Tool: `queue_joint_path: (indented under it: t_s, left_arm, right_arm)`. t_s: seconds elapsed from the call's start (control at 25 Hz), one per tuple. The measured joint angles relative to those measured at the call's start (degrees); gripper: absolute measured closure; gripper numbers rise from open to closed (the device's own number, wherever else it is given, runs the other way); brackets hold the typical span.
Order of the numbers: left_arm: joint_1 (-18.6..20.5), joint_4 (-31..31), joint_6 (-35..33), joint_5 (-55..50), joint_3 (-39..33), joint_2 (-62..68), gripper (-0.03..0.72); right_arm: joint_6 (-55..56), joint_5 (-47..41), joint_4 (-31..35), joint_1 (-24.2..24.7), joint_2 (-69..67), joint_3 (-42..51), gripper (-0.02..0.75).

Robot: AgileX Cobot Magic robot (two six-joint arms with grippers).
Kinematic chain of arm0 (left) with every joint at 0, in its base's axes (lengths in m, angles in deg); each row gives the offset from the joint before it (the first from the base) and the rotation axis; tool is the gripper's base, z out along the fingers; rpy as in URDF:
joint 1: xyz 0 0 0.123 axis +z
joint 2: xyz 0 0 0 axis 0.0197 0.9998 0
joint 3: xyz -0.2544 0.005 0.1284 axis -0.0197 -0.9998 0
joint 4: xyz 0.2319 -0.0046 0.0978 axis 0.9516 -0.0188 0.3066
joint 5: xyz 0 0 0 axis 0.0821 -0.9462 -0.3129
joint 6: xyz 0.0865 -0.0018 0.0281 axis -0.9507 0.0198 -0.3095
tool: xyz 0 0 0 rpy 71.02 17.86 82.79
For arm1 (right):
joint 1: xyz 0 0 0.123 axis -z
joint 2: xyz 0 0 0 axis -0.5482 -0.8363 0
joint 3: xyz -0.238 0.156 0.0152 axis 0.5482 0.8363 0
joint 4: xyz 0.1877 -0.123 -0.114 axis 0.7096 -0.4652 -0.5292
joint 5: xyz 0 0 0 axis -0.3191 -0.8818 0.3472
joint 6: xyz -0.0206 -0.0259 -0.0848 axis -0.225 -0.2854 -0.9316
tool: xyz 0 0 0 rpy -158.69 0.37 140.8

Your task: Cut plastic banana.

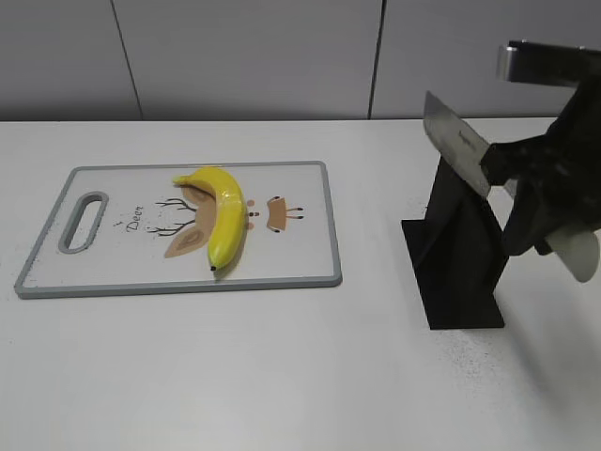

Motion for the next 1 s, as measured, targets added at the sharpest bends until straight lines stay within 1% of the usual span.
queue_joint_path:
  t_s: [0.24,0.4,0.48,0.6,0.76,1.0]
  left_arm:
    - [0.0,0.0,0.0,0.0,0.0,0.0,0.162]
    - [0.0,0.0,0.0,0.0,0.0,0.0,0.162]
    - [0.0,0.0,0.0,0.2,0.3,0.0,0.162]
    - [0.0,0.0,0.0,1.1,1.4,0.8,0.162]
    - [0.0,0.0,-1.0,3.6,2.5,7.2,0.162]
    - [0.0,-0.1,-5.4,11.9,5.7,23.5,0.162]
  right_arm:
    - [-0.1,-0.5,0.0,0.0,4.1,-3.4,0.573]
    - [-0.5,-1.0,-2.3,0.0,4.5,-6.3,0.573]
    - [-1.9,-1.2,-4.0,0.0,4.5,-7.7,0.573]
    - [-7.0,-1.4,-5.2,0.0,4.5,-9.6,0.574]
    - [-14.8,-1.6,-6.4,0.0,4.0,-13.5,0.574]
    - [-23.2,-1.9,-6.9,0.1,-2.2,-21.9,0.574]
